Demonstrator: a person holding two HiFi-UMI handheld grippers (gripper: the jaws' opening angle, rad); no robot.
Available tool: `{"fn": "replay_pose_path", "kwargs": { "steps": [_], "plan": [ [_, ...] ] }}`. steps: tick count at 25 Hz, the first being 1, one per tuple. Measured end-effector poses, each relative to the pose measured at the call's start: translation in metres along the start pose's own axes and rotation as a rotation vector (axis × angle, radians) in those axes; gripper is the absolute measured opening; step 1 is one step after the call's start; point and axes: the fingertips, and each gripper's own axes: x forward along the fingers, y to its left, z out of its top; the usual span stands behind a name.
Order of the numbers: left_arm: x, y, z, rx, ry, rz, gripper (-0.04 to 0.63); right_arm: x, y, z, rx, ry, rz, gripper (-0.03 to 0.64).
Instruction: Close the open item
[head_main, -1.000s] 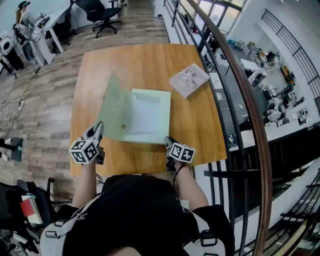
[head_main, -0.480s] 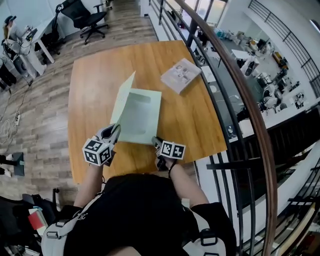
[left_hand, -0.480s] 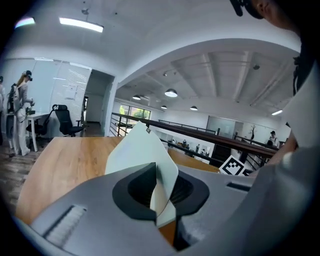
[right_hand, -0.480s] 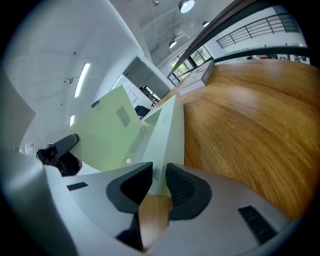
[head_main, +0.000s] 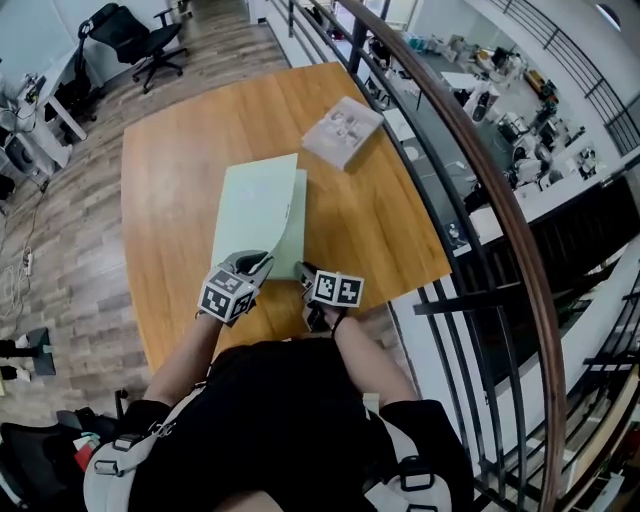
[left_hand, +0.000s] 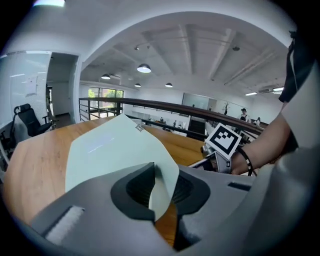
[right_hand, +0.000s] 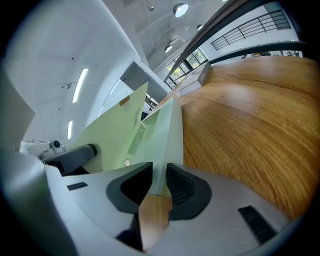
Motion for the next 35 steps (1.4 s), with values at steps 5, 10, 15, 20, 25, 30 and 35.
{"fn": "replay_pose_path", "kwargs": {
  "steps": [5,10,15,20,25,30,35],
  "plan": [
    [0.033,-0.008,-0.017,-0.022,0.081,-0.058,0.051,-0.002,0.002,-0.002,0.009,-0.01,-0.005,0.089],
    [0.054,-0.016,-0.035,-0.032,0.17,-0.069,0.057,-0.008,0.001,-0.006,0.022,-0.014,-0.002,0.089],
    [0.067,-0.013,-0.049,-0.029,0.252,-0.065,0.076,-0.004,0.005,-0.004,-0.085,-0.019,-0.08,0.1],
    [0.074,-0.025,-0.059,0.035,0.31,-0.066,0.124,-0.015,-0.002,-0.002,-0.05,-0.037,-0.099,0.097],
    [0.078,-0.042,-0.063,0.114,0.33,-0.112,0.264,-0.044,-0.017,0.009,-0.119,-0.067,-0.198,0.003],
    [0.074,-0.043,-0.058,-0.014,0.252,-0.157,0.264,-0.081,-0.015,0.038,-0.105,-0.169,-0.178,0.003],
    [0.065,-0.054,-0.038,-0.182,0.125,-0.185,0.249,-0.135,0.005,0.09,-0.212,-0.297,-0.175,0.003]
  ]
}}
